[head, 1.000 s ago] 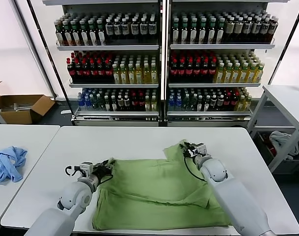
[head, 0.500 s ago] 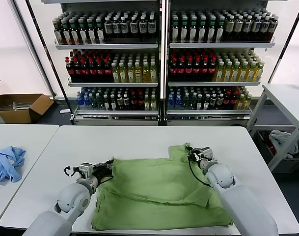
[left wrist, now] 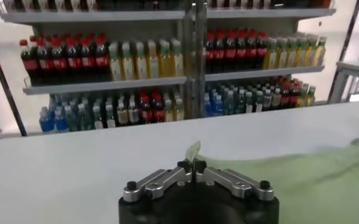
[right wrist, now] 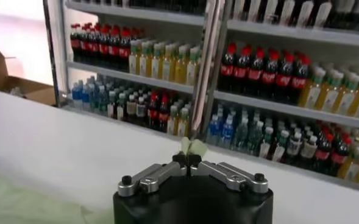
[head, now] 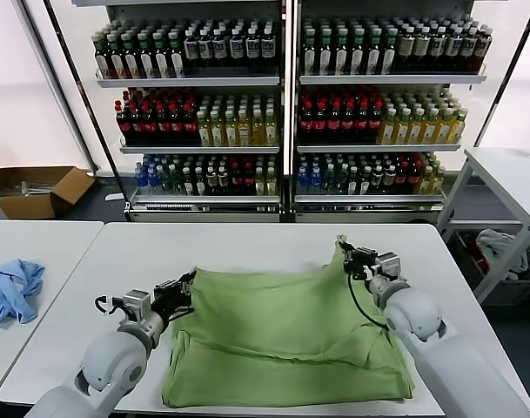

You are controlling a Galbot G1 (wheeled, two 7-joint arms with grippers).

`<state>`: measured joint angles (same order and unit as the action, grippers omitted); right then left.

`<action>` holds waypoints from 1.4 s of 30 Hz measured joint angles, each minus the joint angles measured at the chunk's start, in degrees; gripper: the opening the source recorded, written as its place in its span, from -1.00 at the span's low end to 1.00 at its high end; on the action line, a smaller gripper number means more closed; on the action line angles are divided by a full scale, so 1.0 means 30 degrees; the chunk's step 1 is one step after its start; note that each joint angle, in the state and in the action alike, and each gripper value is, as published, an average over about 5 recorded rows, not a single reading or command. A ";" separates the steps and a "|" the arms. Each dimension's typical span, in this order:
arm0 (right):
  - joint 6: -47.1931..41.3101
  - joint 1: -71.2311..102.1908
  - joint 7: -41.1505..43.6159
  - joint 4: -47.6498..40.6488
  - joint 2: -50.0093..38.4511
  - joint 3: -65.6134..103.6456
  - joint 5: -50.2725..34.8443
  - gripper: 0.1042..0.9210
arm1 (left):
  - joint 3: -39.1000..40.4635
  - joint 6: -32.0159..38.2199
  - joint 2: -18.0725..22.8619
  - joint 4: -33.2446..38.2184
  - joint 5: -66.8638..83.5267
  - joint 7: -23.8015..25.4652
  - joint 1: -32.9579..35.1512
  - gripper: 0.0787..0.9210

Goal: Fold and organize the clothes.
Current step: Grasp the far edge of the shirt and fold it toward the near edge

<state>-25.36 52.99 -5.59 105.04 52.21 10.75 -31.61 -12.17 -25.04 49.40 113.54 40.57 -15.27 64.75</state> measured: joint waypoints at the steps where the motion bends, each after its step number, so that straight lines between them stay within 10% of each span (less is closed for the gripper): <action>1: 0.0067 0.0474 -0.0072 0.0468 -0.0211 0.0210 -0.0023 -0.98 | -0.0045 0.0036 -0.0132 0.0282 -0.0067 -0.0080 0.0276 -0.99; 22: 0.2189 1.1485 -0.0541 0.7520 -0.2038 0.5407 0.1698 -0.98 | -0.1156 0.0445 -0.1671 0.3740 -0.2328 -0.0978 0.6100 -0.99; 42: 0.4644 1.6657 -0.1599 0.7725 -0.1206 0.7281 0.3337 -0.98 | -0.0415 0.0845 -0.0983 0.3517 -0.4025 -0.1404 0.6926 -0.99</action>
<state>-11.42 102.96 -10.39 128.22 48.59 32.59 -21.60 -13.41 -22.51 46.45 124.09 28.50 -19.48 85.53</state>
